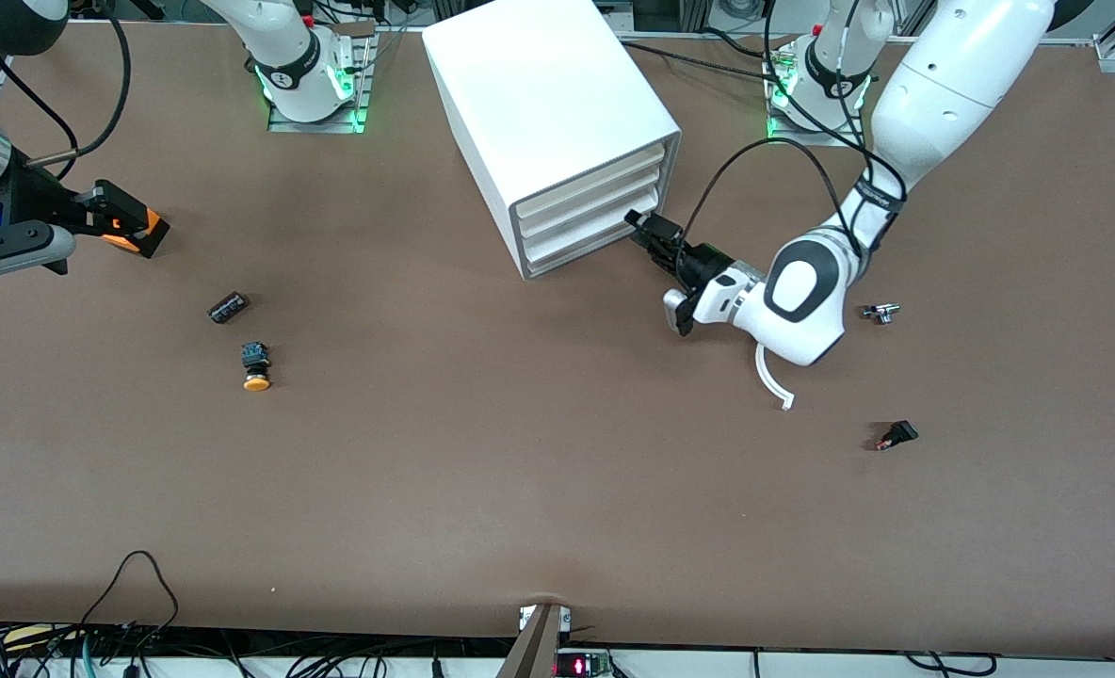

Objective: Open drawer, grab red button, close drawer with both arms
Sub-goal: 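Move the left gripper toward the white cabinet's drawer handle, then grasp the drawer front with the left gripper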

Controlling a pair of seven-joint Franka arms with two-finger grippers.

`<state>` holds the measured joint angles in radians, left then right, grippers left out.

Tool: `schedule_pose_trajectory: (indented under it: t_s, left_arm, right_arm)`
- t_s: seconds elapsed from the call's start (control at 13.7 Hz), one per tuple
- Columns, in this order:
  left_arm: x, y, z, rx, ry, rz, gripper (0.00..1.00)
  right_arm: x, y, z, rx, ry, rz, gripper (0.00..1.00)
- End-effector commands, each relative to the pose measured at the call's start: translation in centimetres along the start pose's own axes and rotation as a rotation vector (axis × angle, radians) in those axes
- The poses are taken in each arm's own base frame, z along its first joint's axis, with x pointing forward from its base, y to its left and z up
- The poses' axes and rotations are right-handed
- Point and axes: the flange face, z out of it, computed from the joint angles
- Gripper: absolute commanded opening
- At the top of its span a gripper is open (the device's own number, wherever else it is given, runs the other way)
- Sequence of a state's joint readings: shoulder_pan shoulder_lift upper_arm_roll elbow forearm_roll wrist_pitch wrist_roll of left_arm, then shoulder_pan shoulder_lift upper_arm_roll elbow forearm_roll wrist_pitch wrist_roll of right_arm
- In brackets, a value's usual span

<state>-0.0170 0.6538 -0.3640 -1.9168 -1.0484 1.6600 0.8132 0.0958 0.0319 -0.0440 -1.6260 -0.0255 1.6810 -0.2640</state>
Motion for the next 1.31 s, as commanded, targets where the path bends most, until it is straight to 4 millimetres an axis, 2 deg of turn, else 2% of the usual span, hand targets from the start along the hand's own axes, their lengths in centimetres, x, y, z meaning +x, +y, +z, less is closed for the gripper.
schedule_pose_trajectory:
  t_s: [0.0, 0.22, 0.44, 0.73, 0.88, 1.24]
  left_arm:
    - [-0.3, -0.9, 3.6, -0.029, 0.048, 0.049, 0.55]
    - [-0.4, -1.9, 6.5, -0.083, 0.063, 0.047, 0.51]
    - [-0.6, -2.0, 7.2, -0.100, 0.065, 0.038, 0.44]
    - [-0.6, -2.0, 7.1, -0.104, 0.066, 0.036, 0.26]
    - [-0.6, -2.1, 6.8, -0.104, 0.069, 0.031, 0.22]
    - [-0.3, -2.0, 5.5, -0.111, 0.097, -0.009, 0.20]
  right_arm:
    - [0.3, 0.1, -0.5, -0.019, 0.003, 0.012, 0.99]
    - [0.3, 0.0, -0.5, -0.017, 0.003, 0.012, 0.99]
    - [0.3, 0.0, -0.5, -0.017, 0.003, 0.012, 0.99]
    - [0.3, 0.2, -0.4, -0.018, 0.003, 0.014, 0.99]
    - [0.3, 0.2, -0.5, -0.021, 0.004, 0.013, 0.99]
    - [0.2, 0.6, -0.4, -0.021, 0.002, 0.019, 0.99]
